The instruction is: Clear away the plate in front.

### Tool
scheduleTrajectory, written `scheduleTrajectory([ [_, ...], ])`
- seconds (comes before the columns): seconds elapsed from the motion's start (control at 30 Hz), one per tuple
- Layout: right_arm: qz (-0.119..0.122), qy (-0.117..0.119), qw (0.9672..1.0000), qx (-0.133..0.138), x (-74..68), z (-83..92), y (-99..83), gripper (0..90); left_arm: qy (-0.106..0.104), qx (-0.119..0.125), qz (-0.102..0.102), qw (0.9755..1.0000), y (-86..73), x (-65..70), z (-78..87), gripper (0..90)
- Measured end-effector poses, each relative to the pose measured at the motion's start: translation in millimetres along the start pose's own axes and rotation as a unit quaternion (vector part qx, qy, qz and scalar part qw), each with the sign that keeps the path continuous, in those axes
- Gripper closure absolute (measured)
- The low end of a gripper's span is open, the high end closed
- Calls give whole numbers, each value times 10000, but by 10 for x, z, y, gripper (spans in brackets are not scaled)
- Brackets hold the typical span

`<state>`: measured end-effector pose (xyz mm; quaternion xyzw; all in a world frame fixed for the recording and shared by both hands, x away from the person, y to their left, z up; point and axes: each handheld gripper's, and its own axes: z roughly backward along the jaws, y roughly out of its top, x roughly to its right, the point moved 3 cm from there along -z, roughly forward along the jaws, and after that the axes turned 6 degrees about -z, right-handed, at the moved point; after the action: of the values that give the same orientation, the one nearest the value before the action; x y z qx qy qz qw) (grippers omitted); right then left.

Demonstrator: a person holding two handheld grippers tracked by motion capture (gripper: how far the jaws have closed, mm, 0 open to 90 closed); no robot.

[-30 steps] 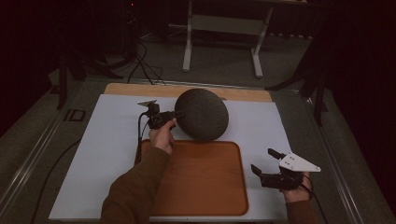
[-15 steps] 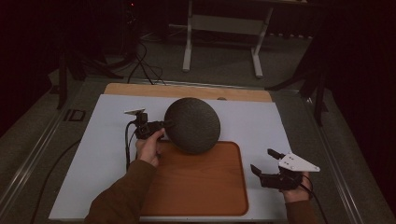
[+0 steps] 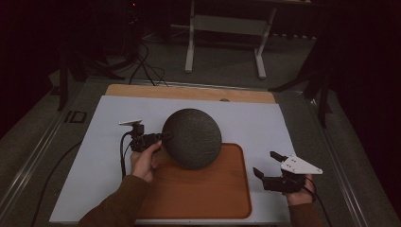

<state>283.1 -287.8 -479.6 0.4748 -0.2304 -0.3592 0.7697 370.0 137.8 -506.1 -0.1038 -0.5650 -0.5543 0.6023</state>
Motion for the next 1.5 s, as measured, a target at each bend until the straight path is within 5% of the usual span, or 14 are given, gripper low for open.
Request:
scheduleTrajectory([
  [0.2, -9, -5, 10000, 14, 13, 4, -2, 135, 154, -186, -203, 9995, -111, 8, 67, 851],
  [0.37, -17, -2, 10000, 15, 5, 4, 2, 135, 137, -329, 30, 9994, -249, -70, 173, 851],
  [0.73, -9, -33, 10000, 23, 13, 15, 2, 136, 55, -739, -52, 9972, -508, -52, 382, 848],
  [1.0, 2, -32, 10000, 12, 15, 16, 1, 135, 61, -1042, -93, 9945, -671, -85, 374, 837],
  [1.07, 9, -33, 10000, 3, 13, 15, 2, 135, 21, -1085, 32, 9941, -704, -118, 352, 843],
  [1.27, 17, -26, 10000, -1, 8, 11, 2, 135, 119, -1132, -173, 9934, -707, -133, 322, 845],
  [1.3, 23, -25, 10000, -3, 3, 10, 3, 135, 281, -1282, -431, 9904, -692, -149, 307, 825],
  [1.5, 40, -7, 10000, -18, -6, 3, 5, 135, 442, -1566, -519, 9853, -662, -245, 248, 772],
])
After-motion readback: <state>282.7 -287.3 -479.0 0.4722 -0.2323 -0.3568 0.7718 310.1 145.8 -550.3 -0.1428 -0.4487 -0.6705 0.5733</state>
